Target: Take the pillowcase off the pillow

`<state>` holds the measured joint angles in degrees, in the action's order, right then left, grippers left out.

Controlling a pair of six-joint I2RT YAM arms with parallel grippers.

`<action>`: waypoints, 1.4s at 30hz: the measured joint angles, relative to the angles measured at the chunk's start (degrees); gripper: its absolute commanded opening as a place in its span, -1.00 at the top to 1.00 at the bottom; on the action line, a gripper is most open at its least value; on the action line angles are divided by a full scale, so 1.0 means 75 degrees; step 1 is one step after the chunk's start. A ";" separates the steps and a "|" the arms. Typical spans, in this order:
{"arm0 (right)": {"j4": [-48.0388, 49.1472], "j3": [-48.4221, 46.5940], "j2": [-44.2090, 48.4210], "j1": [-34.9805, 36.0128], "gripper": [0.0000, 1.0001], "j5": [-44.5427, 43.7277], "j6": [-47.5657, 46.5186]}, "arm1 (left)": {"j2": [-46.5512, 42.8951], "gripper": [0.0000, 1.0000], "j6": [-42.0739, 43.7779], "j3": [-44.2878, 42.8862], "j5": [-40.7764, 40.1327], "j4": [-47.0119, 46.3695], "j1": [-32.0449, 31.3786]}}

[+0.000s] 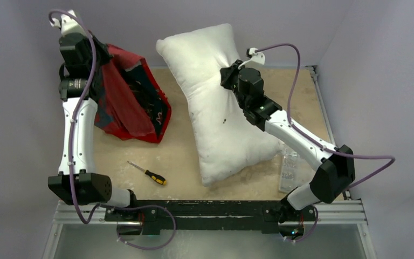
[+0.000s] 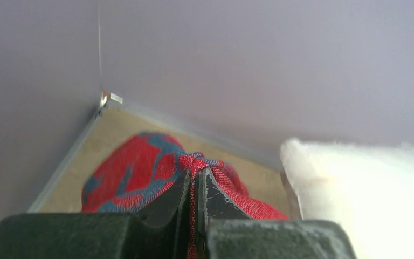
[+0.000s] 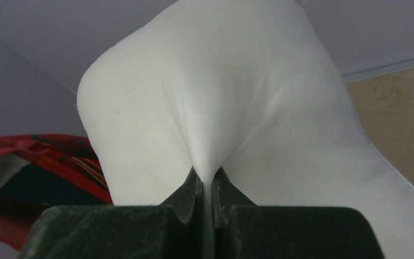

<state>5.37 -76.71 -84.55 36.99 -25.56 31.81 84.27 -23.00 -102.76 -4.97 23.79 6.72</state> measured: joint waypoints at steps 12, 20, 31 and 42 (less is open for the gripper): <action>0.1408 0.0723 -0.1784 -0.0157 1.00 0.0641 0.0650 | -0.3168 0.97 -0.0761 0.6487 0.0828 -0.0358 0.0003; 0.1859 0.1172 -0.1789 -0.0259 -0.31 0.0941 0.0708 | -0.4538 0.19 -0.0629 0.7528 0.1530 0.0554 0.0000; 0.1585 0.1740 0.2057 -0.0653 -0.98 -0.0600 0.0195 | -0.6097 -0.52 0.0085 0.6021 0.1014 0.2069 -0.0906; 0.0079 0.1973 0.5234 -0.0656 -0.98 -0.2366 -0.0090 | -0.8008 -0.67 0.0551 0.4331 -0.2124 0.3220 -0.1722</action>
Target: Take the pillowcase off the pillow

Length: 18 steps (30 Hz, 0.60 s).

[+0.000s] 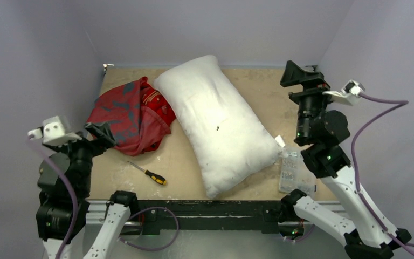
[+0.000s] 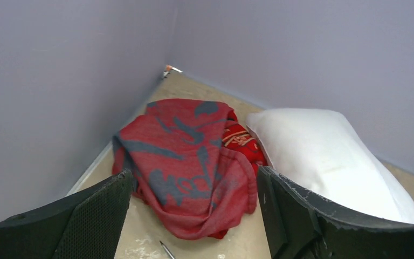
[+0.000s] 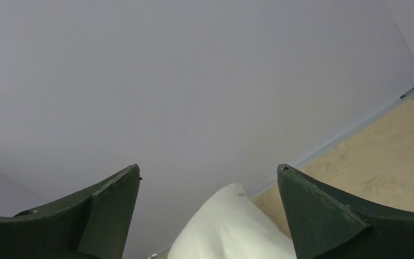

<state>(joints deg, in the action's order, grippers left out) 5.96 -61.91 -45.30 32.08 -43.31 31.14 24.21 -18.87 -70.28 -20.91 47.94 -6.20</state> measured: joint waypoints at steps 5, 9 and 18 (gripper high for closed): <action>-0.0807 0.0431 0.0895 0.0000 -0.98 -0.0219 0.0128 | -0.0405 -0.71 -0.0006 0.0140 -0.0976 0.0160 -0.0038; -0.1183 0.0653 0.1527 0.0000 -0.98 -0.0321 0.0251 | -0.0682 -0.72 -0.0038 0.0449 -0.1341 0.0198 -0.0085; -0.1221 0.0708 0.2107 0.0000 -0.98 -0.0498 0.0312 | -0.0682 -0.74 -0.0085 0.0612 -0.1451 0.0189 -0.0096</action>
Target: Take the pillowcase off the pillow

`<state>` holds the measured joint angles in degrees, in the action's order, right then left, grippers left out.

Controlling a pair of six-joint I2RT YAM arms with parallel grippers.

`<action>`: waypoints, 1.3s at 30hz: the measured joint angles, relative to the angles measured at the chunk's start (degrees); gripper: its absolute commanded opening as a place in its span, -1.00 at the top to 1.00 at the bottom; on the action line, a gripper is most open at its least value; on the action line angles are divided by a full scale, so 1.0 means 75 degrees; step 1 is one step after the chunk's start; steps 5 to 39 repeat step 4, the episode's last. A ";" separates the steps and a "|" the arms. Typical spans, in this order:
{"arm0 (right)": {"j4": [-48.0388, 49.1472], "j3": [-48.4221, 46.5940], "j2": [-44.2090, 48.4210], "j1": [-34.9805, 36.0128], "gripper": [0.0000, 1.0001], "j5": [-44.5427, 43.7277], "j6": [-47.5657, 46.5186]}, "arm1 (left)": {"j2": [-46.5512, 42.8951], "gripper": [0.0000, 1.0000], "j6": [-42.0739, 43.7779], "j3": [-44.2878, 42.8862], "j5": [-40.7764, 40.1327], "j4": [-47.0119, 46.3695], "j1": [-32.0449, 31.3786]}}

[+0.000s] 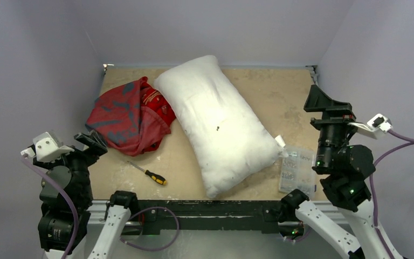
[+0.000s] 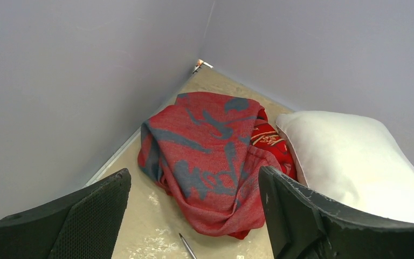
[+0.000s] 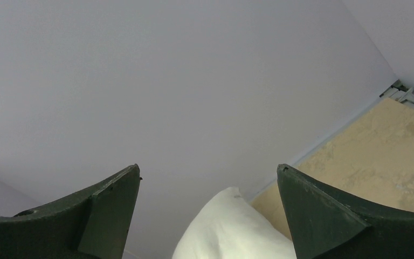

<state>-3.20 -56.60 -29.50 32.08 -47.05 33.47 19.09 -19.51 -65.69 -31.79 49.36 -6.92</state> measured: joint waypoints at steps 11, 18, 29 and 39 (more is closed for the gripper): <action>-0.0015 0.0006 -0.0087 0.0000 -0.98 0.0000 0.0017 | 0.0006 -0.74 -0.0003 0.0012 0.0006 -0.0009 0.0000; -0.0015 0.0006 -0.0087 0.0000 -0.98 0.0000 0.0017 | 0.0006 -0.74 -0.0003 0.0012 0.0006 -0.0009 0.0000; -0.0015 0.0006 -0.0087 0.0000 -0.98 0.0000 0.0017 | 0.0006 -0.74 -0.0003 0.0012 0.0006 -0.0009 0.0000; -0.0015 0.0006 -0.0087 0.0000 -0.98 0.0000 0.0017 | 0.0006 -0.74 -0.0003 0.0012 0.0006 -0.0009 0.0000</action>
